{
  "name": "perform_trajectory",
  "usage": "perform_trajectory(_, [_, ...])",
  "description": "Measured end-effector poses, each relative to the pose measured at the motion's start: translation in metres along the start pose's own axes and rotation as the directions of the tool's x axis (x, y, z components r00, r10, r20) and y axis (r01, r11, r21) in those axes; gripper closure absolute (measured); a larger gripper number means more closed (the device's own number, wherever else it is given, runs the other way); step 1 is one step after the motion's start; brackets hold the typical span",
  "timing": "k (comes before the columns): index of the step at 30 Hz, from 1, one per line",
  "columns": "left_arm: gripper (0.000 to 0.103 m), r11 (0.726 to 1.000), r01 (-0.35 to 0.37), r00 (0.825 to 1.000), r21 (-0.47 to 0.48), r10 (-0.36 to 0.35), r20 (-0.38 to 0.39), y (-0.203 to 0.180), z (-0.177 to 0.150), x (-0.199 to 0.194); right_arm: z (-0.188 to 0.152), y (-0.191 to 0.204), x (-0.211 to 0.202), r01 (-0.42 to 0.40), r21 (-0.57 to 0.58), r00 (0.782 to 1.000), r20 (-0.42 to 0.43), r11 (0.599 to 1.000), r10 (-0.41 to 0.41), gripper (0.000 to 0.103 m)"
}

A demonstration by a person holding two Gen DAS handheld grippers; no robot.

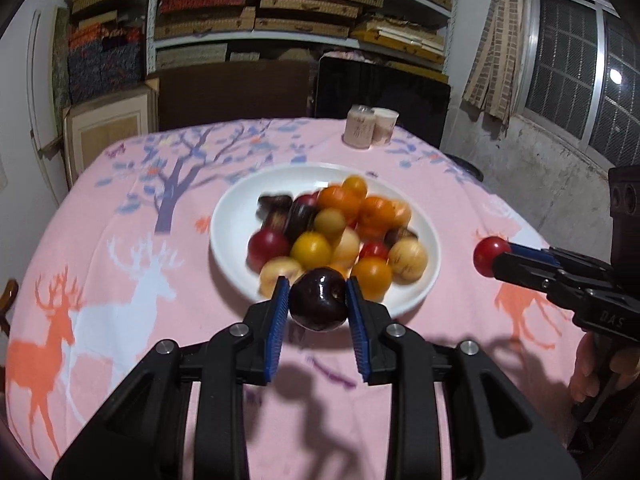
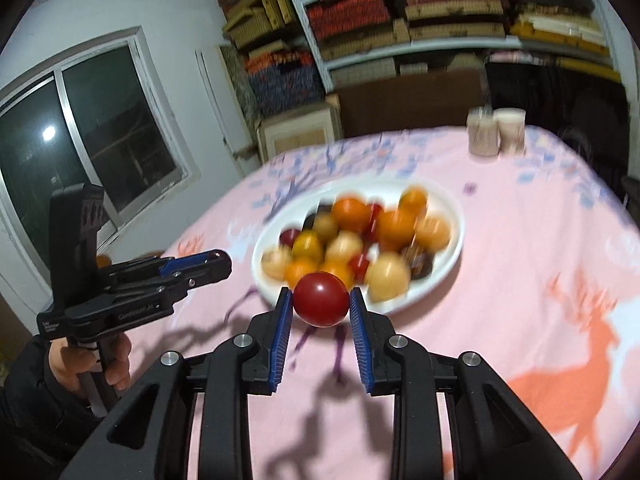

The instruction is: Organize fruits

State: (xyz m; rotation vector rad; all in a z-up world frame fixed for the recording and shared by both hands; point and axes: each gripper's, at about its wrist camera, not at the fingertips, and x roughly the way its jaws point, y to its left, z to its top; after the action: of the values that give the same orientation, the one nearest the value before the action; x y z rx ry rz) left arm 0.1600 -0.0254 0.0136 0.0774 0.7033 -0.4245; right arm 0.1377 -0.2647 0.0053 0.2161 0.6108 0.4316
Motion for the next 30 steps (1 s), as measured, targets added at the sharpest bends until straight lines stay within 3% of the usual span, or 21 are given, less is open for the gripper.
perform_trajectory(5, [0.075,1.0,-0.018,1.0,0.018,0.018,-0.004,-0.004,0.03,0.034,0.034,-0.01,0.021,0.037,-0.05,0.998,0.043,0.998,-0.035,0.074])
perform_trajectory(9, [0.073,0.999,-0.037,0.998,-0.016,0.036,-0.056,0.009,0.038,0.071,0.043,-0.014,0.063,0.055,-0.089,0.998,-0.007,0.995,-0.056,0.073])
perform_trajectory(10, [0.059,0.999,-0.043,0.997,-0.023,0.042,-0.069,0.011,0.038,0.078,0.044,-0.013,0.072,0.062,-0.102,0.998,-0.027,0.993,-0.065,0.071])
perform_trajectory(12, [0.043,0.997,-0.063,0.996,-0.052,0.06,-0.061,0.017,0.038,0.08,0.042,-0.015,0.078,0.064,-0.109,0.997,-0.035,0.992,-0.068,0.066])
perform_trajectory(17, [0.026,0.993,-0.091,0.996,-0.07,0.091,-0.005,0.024,0.034,0.056,0.036,-0.017,0.061,0.058,-0.1,0.998,0.001,0.993,-0.059,0.063])
perform_trajectory(19, [0.006,0.993,-0.095,0.995,-0.073,0.094,-0.023,0.025,0.027,0.047,0.031,-0.017,0.046,0.071,-0.085,0.997,0.01,0.994,-0.071,0.051])
perform_trajectory(25, [0.005,0.988,-0.141,0.986,-0.064,0.134,-0.098,0.01,-0.022,0.011,-0.006,-0.008,0.001,0.101,-0.026,0.995,-0.005,0.995,-0.101,0.01])
perform_trajectory(30, [0.005,0.982,-0.168,0.982,-0.084,0.159,-0.106,-0.012,-0.061,-0.032,-0.039,0.014,-0.025,0.104,-0.023,0.992,-0.071,0.994,-0.105,0.004])
